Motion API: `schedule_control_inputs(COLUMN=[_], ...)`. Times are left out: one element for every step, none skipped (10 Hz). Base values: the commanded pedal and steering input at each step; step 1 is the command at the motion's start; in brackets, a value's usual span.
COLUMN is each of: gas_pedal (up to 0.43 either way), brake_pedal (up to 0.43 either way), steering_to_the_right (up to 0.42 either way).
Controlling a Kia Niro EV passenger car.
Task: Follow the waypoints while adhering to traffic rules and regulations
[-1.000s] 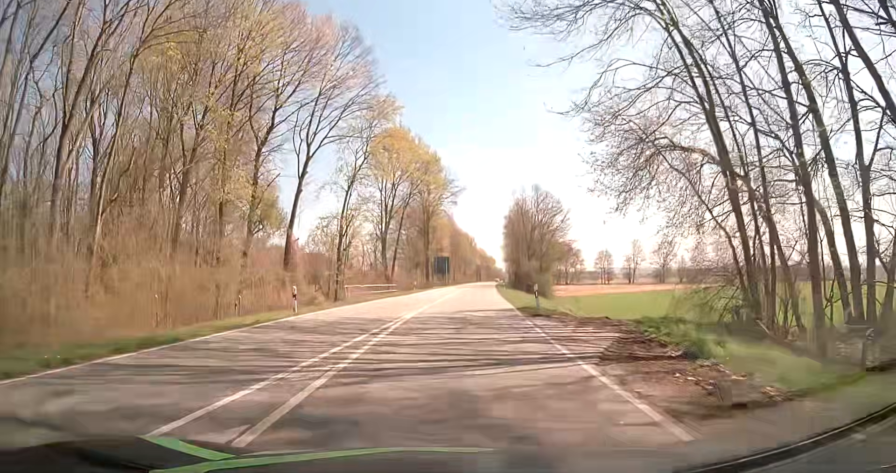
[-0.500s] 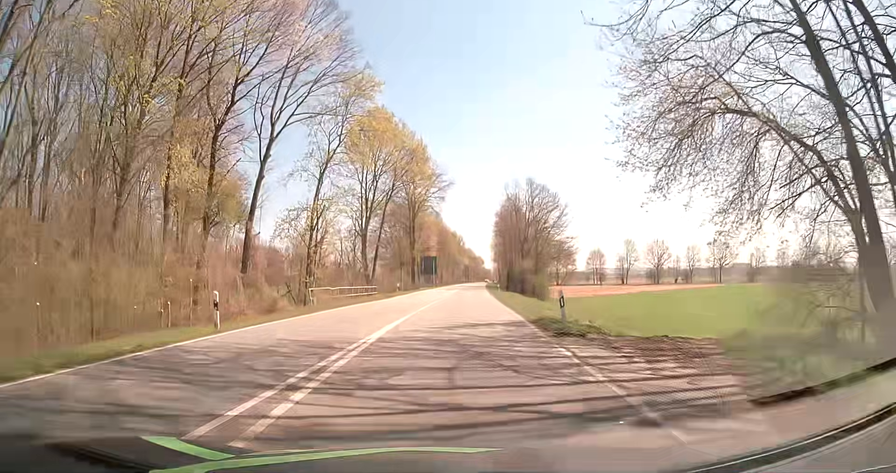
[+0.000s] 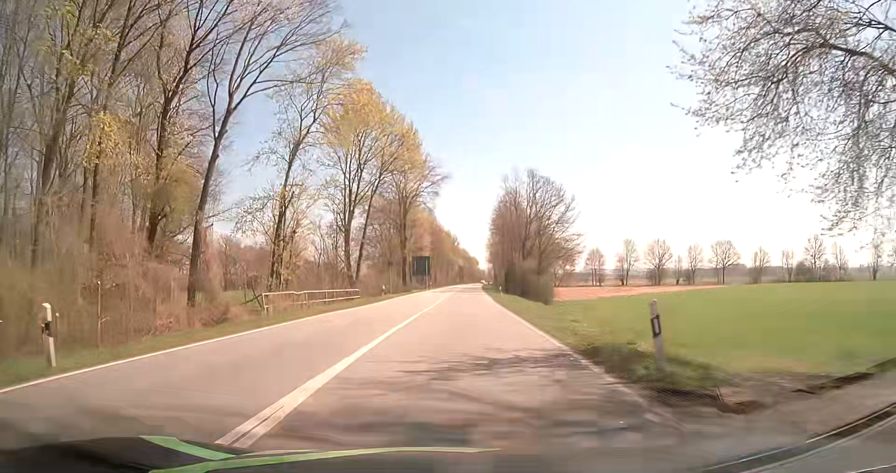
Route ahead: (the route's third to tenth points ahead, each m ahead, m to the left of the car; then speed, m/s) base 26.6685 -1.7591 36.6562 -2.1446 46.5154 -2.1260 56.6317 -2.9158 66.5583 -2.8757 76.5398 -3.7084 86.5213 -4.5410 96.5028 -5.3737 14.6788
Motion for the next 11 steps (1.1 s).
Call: schedule_control_inputs(gas_pedal=[0.449,0.449,0.449,0.449,0.449,0.449,0.449,0.449,0.441,0.441,0.441], brake_pedal=[0.000,0.000,0.000,0.000,0.000,0.000,0.000,0.000,0.000,0.000,0.000], steering_to_the_right=[0.008,0.008,0.008,0.010,0.010,0.009,0.009,0.009,0.009,0.006,0.005])
